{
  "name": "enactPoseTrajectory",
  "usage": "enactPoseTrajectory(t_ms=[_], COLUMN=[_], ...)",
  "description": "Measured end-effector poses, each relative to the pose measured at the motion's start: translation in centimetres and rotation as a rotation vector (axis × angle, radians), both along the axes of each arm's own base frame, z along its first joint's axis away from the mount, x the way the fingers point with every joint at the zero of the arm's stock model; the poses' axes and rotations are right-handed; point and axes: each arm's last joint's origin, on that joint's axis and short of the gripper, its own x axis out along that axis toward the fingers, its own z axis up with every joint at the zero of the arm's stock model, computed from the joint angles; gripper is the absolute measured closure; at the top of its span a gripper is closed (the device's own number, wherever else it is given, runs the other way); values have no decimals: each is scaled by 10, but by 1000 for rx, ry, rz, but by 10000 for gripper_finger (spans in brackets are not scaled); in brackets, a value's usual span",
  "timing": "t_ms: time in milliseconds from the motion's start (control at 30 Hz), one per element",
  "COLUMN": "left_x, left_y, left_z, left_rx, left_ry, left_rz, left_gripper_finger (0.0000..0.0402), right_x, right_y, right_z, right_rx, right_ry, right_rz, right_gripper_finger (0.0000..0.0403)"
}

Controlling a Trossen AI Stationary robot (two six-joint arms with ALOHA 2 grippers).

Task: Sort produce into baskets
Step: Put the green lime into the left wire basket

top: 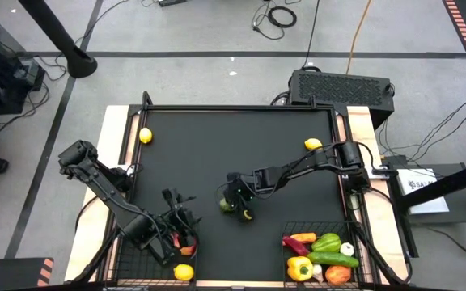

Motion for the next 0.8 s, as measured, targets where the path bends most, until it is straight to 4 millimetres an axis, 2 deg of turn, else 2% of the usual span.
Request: enactPoseTrajectory(t_ms=[167, 267, 400, 533, 800], left_x=[0, 0, 1, 3, 3], left_y=[0, 0, 0, 0, 1], left_z=[0, 0, 0, 1, 1], left_rx=[0, -2, 1, 7, 3], left_ry=[-1, -3, -13, -40, -44], left_rz=[1, 1, 3, 13, 16], left_gripper_finger=[79, 79, 79, 79, 79], right_x=[1, 4, 6, 5, 10], right_y=[4, 7, 18, 26, 34], right_z=[1, 4, 8, 8, 14], right_rx=[-22, -22, 3, -7, 13], right_ry=[-27, -82, -133, -146, -196], right_rz=[24, 58, 156, 174, -55], right_gripper_finger=[105, 76, 73, 85, 80])
